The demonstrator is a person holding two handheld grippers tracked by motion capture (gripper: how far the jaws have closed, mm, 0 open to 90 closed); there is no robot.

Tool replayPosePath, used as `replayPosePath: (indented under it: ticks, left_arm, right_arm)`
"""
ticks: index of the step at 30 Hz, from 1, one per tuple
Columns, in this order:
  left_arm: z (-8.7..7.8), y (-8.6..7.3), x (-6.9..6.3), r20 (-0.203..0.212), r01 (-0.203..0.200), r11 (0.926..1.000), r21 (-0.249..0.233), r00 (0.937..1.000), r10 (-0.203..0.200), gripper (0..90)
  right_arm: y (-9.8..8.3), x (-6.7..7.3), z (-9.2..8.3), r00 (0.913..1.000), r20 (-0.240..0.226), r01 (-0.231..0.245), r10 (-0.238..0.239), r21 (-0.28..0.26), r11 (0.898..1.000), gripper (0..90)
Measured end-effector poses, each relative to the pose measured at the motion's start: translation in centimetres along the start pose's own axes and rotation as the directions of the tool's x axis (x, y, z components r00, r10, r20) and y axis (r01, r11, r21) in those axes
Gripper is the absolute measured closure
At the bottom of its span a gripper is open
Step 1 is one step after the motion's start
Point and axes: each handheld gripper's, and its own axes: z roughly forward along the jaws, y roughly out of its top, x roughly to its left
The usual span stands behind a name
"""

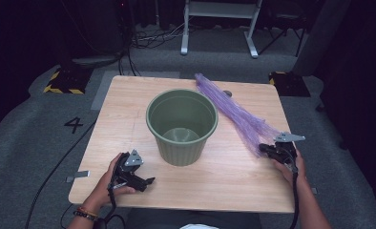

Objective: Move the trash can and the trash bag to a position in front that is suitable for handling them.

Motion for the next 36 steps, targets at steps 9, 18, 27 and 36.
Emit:
replayPosePath:
  ticks: [9,18,27,36]
  left_arm:
    - [0.0,0.0,0.0,-0.002,-0.003,1.0000,0.000,1.0000,0.003,0.4]
    - [0.0,0.0,0.0,-0.001,-0.002,1.0000,0.000,1.0000,0.002,0.4]
    - [0.0,0.0,0.0,-0.001,-0.002,1.0000,0.000,1.0000,0.002,0.4]
    - [0.0,0.0,0.0,-0.006,-0.001,1.0000,0.000,1.0000,0.001,0.4]
  right_arm:
    - [-0.9,1.3,-1.2,0.9997,-0.023,0.003,-0.003,0.011,1.000,86.3]
    - [-0.8,3.1,-1.3,0.9988,-0.039,0.028,-0.027,0.021,0.999,84.3]
    - [-1.1,4.7,-1.8,0.9964,-0.066,0.054,-0.053,0.022,0.998,82.8]
    - [-0.7,6.3,-1.5,0.9904,-0.105,0.093,-0.090,0.030,0.995,82.2]
